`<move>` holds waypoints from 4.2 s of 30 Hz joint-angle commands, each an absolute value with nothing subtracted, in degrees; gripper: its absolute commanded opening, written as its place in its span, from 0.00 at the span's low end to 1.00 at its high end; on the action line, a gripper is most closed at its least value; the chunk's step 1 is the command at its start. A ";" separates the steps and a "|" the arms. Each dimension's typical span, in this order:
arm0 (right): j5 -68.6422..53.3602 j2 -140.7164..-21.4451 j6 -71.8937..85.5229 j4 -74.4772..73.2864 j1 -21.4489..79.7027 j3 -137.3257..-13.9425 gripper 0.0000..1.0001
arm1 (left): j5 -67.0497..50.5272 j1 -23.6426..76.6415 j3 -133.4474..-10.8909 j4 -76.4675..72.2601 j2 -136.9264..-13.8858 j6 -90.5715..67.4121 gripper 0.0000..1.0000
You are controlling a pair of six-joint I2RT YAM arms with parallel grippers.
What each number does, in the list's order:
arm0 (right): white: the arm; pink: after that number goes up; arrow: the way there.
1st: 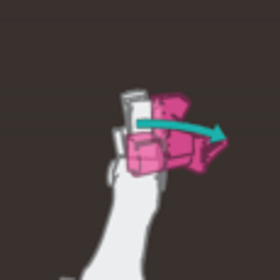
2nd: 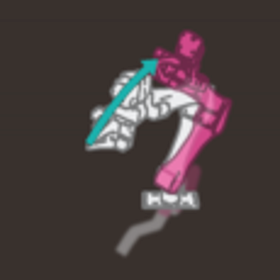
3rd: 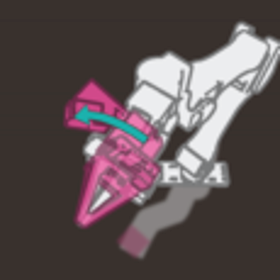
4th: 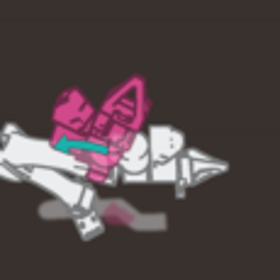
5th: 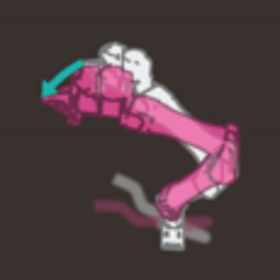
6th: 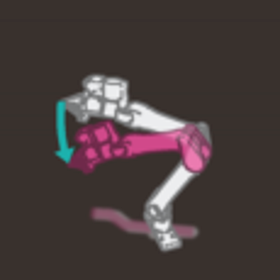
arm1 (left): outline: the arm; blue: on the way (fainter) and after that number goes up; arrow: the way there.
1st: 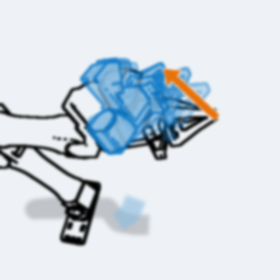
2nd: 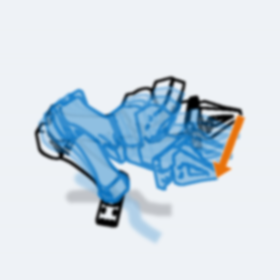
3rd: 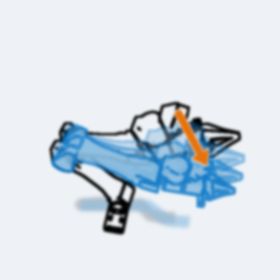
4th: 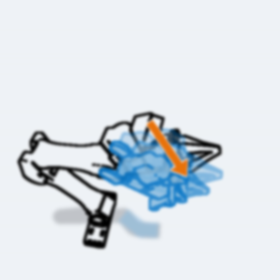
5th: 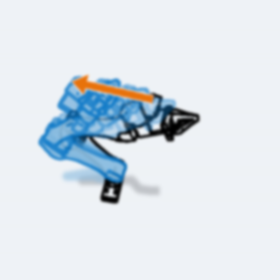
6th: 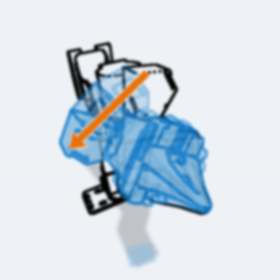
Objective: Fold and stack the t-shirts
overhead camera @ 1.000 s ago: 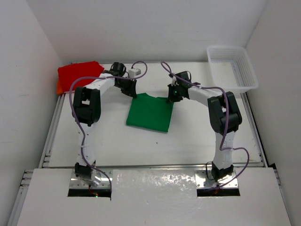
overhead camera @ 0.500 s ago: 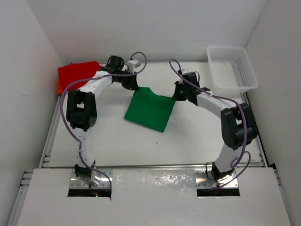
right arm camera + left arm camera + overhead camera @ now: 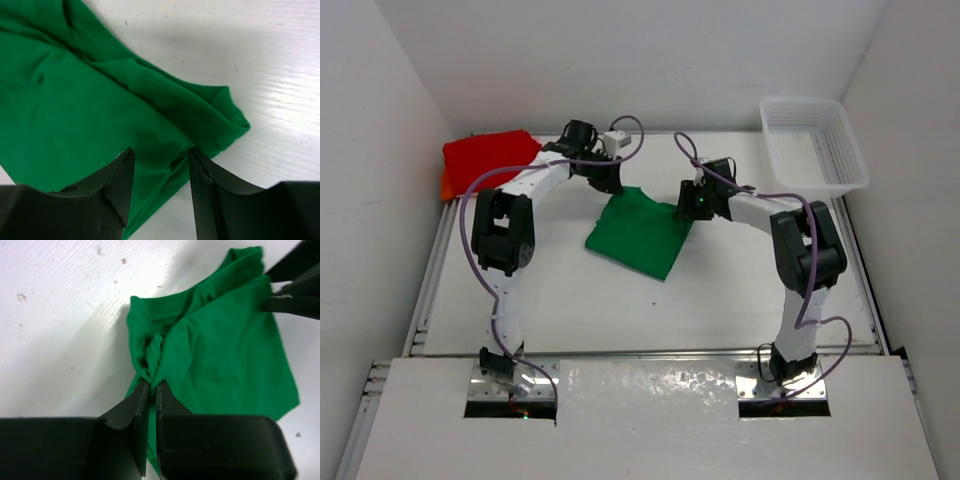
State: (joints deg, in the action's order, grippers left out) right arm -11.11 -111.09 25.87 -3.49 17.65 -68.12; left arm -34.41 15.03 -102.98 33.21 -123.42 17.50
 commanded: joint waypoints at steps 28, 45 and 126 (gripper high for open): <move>-5.80 -103.46 29.70 4.30 18.72 -64.17 0.00 | -28.65 15.03 -106.44 32.52 -124.37 17.67 0.00; 1.13 -100.63 34.89 6.33 15.65 -58.80 0.00 | -29.54 17.23 -107.49 25.58 -126.46 14.15 0.00; -6.60 -101.79 32.97 -11.32 11.95 -62.66 0.61 | -47.57 12.40 -92.98 19.03 -131.23 -6.80 0.00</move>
State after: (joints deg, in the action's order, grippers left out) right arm -8.19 -108.44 37.10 -6.39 12.45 -62.15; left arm -55.72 15.31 -91.26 10.33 -135.50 -16.29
